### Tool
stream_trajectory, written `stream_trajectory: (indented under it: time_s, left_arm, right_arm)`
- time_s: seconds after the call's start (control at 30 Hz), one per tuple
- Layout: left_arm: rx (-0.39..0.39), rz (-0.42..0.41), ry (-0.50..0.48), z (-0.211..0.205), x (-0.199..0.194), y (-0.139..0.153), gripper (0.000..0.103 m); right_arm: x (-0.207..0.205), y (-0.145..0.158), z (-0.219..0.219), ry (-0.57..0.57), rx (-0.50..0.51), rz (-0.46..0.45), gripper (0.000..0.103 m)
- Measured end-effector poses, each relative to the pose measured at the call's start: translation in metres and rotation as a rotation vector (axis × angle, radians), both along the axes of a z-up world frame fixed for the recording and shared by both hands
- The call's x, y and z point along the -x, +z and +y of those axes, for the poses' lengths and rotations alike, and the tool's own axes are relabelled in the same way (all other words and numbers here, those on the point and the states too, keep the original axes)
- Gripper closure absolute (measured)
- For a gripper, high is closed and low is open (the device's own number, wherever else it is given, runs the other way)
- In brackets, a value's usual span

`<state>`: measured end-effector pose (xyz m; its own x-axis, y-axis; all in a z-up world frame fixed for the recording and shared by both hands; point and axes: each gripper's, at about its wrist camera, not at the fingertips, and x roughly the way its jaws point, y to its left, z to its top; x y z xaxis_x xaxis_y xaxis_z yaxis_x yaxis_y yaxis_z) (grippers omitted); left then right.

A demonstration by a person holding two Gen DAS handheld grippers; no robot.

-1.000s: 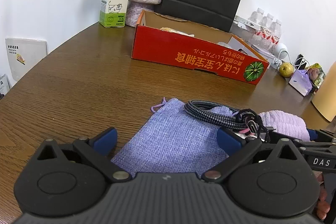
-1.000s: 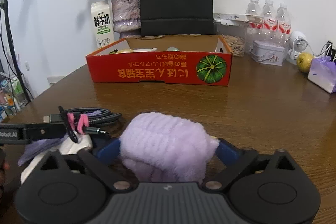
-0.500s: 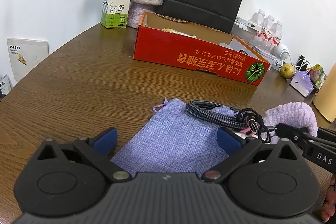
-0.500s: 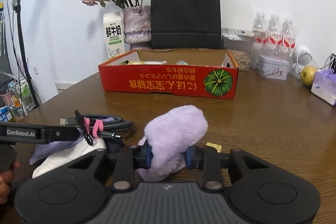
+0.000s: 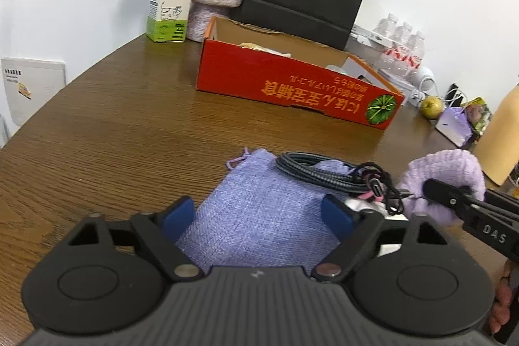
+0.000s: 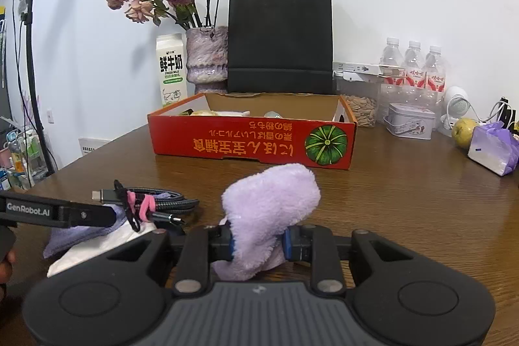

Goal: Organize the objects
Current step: 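Grasp the lilac fuzzy sock with the right gripper while the left gripper grasps the lavender pouch, then lift the lavender pouch with the left gripper, adjusting its grip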

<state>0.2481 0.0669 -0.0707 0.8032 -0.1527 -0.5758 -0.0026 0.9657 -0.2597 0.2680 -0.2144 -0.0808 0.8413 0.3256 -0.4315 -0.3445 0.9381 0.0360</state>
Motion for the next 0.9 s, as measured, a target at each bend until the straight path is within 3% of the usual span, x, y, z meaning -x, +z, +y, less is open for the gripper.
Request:
stream_trajectory:
  time_s: [0.03, 0.1, 0.2, 0.4, 0.73, 0.9]
  left_arm:
    - [0.009, -0.001, -0.005, 0.001, 0.000, 0.000, 0.031]
    - [0.001, 0.007, 0.006, 0.001, 0.001, -0.001, 0.070]
    - [-0.011, 0.015, 0.010, 0.001, 0.001, -0.002, 0.089]
    - [-0.046, 0.012, 0.021, -0.002, 0.005, -0.002, 0.097]
    - [-0.132, -0.093, 0.157, 0.000, 0.022, 0.009, 0.097]
    - [-0.196, -0.090, 0.240, 0.001, 0.024, 0.010, 0.096]
  right_arm:
    - [0.000, 0.000, 0.000, -0.002, -0.001, 0.000, 0.079]
    - [0.000, 0.000, 0.000, -0.005, -0.002, -0.001, 0.079]
    - [0.001, 0.000, -0.001, -0.009, -0.002, -0.003, 0.079]
    - [0.001, 0.000, -0.002, -0.014, -0.002, -0.007, 0.079]
    - [0.005, 0.001, -0.005, -0.043, 0.003, -0.021, 0.079]
    - [0.007, 0.001, -0.009, -0.055, -0.003, -0.024, 0.079]
